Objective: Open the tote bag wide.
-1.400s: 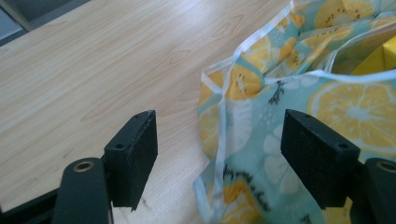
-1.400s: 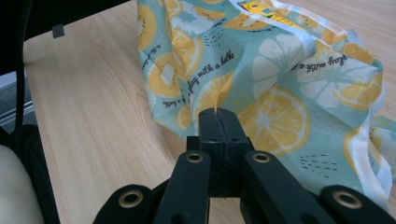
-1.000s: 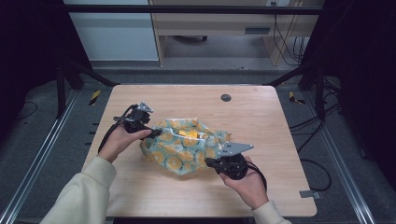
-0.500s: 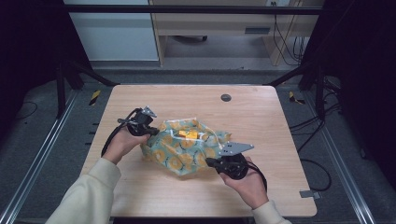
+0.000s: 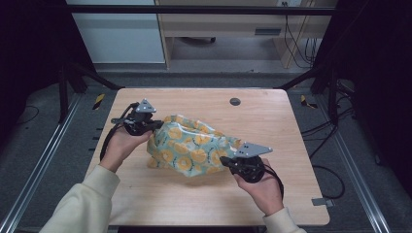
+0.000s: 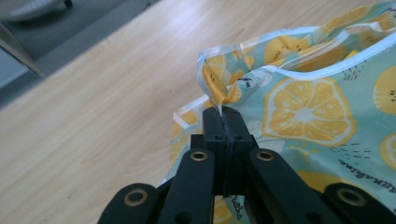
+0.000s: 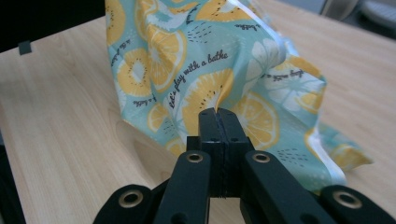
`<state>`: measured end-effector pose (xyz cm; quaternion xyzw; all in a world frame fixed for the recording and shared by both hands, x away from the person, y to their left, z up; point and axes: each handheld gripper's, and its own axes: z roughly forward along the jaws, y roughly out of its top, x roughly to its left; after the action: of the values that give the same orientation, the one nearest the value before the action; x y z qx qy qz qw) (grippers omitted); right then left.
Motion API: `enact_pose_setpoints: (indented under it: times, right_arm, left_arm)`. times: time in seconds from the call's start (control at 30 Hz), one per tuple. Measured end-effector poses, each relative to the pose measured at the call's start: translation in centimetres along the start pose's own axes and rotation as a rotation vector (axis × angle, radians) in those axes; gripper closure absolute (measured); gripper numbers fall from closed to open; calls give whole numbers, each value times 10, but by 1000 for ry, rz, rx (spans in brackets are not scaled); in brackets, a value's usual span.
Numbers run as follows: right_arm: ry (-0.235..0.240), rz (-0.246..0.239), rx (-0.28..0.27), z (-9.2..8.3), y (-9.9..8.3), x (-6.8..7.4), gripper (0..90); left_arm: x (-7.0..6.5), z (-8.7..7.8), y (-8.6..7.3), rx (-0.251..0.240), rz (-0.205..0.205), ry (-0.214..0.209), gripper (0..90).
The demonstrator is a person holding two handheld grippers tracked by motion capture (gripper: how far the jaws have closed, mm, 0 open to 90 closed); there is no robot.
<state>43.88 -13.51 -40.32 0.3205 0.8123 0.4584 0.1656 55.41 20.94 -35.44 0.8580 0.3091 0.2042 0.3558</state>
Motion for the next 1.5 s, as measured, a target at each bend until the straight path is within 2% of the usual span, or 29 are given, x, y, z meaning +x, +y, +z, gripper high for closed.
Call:
enact_pose_setpoints:
  times: [0.03, 0.07, 0.1, 0.13, 0.17, 0.2, 0.27, 0.3, 0.33, 0.4, 0.5, 0.7, 1.0, 1.4, 1.5]
  right_arm:
    - [-12, -5, -8, -4, 2, 1, 900]
    - [-12, -5, -8, -4, 2, 1, 900]
    - [-20, -12, -16, -8, 4, 1, 900]
    - [-35, -21, -31, -16, 8, 3, 900]
    - [-42, -28, -37, -19, 9, 4, 900]
    - [-48, -35, -41, -23, 10, 6, 900]
    - [-55, -49, -43, -29, 10, 10, 900]
    - [-55, -49, -43, -29, 10, 10, 900]
    - [-67, -73, -38, -33, 8, 16, 900]
    - [-69, -81, -33, -36, 6, 20, 900]
    - [-66, -88, -26, -38, 4, 25, 900]
    - [-62, -96, -11, -39, -3, 29, 900]
    - [-51, -85, 21, -38, -13, 30, 900]
    - [-47, -84, 40, -35, -15, 26, 900]
    - [-48, -81, 43, -35, -15, 25, 900]
  left_arm:
    - [-1, -5, 2, -24, -2, 4, 900]
    - [-1, -5, 2, -24, -2, 4, 900]
    - [-3, -10, 4, -41, -1, 4, 900]
    - [-7, -20, 8, -82, 0, 2, 900]
    - [-7, -20, 8, -82, 0, 2, 900]
    - [-12, -29, 10, -107, 9, -3, 900]
    - [-16, -36, 11, -117, 34, -9, 900]
    - [-16, -36, 11, -117, 34, -9, 900]
    - [-20, -39, 12, -132, 35, -11, 900]
    - [-26, -45, 12, -143, 51, -17, 900]
    - [-30, -50, 11, -155, 51, -21, 900]
    - [-35, -56, 8, -162, 55, -36, 900]
    - [-41, -63, 4, -115, 98, -60, 900]
    - [-44, -66, 0, -77, 121, -76, 900]
    - [-45, -68, -1, -81, 120, -82, 900]
